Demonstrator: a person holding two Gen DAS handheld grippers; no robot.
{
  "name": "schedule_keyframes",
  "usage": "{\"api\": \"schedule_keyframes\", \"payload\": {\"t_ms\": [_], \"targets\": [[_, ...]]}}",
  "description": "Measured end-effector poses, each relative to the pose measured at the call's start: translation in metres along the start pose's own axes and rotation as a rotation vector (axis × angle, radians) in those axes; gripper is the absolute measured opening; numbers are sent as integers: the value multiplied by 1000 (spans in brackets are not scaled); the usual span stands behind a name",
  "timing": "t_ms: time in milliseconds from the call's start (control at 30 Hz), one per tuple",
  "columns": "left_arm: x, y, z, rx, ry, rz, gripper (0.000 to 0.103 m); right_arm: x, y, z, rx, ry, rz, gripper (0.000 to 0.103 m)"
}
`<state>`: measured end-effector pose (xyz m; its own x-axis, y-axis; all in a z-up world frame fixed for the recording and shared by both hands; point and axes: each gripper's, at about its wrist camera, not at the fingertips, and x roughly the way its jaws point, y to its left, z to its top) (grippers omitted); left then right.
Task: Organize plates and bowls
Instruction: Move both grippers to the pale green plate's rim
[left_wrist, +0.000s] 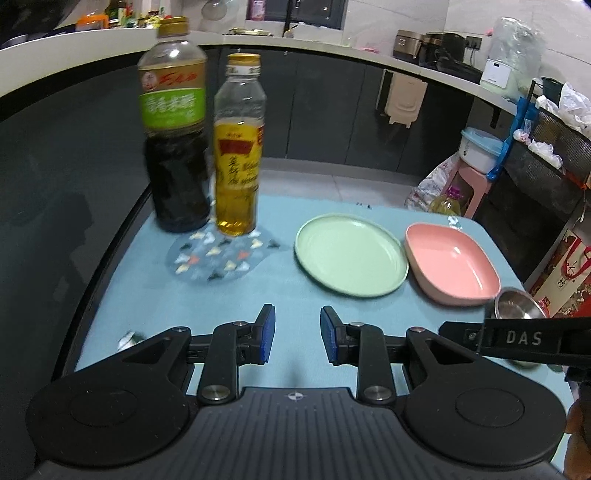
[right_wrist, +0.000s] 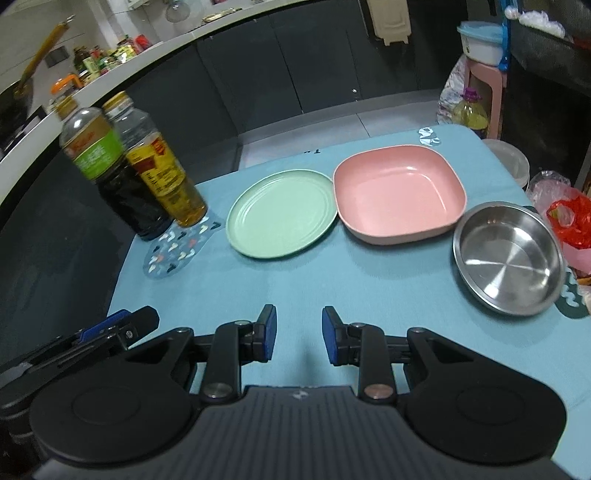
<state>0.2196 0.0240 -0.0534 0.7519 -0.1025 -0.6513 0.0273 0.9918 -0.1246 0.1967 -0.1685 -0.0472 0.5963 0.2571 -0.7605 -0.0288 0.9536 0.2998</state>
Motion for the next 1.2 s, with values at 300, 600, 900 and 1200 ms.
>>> {"api": "schedule_keyframes", "payload": {"t_ms": [300, 600, 900, 1200], "targets": [[57, -2, 23, 6, 14, -50, 29, 39, -11, 32, 93, -4, 8, 35], [107, 5, 33, -67, 69, -48, 31, 81, -21, 48, 155, 26, 10, 35], [134, -1, 35, -57, 99, -47, 31, 102, -25, 55, 173, 18, -20, 35], [150, -7, 32, -40, 106, -44, 31, 111, -28, 57, 154, 11, -25, 34]]}}
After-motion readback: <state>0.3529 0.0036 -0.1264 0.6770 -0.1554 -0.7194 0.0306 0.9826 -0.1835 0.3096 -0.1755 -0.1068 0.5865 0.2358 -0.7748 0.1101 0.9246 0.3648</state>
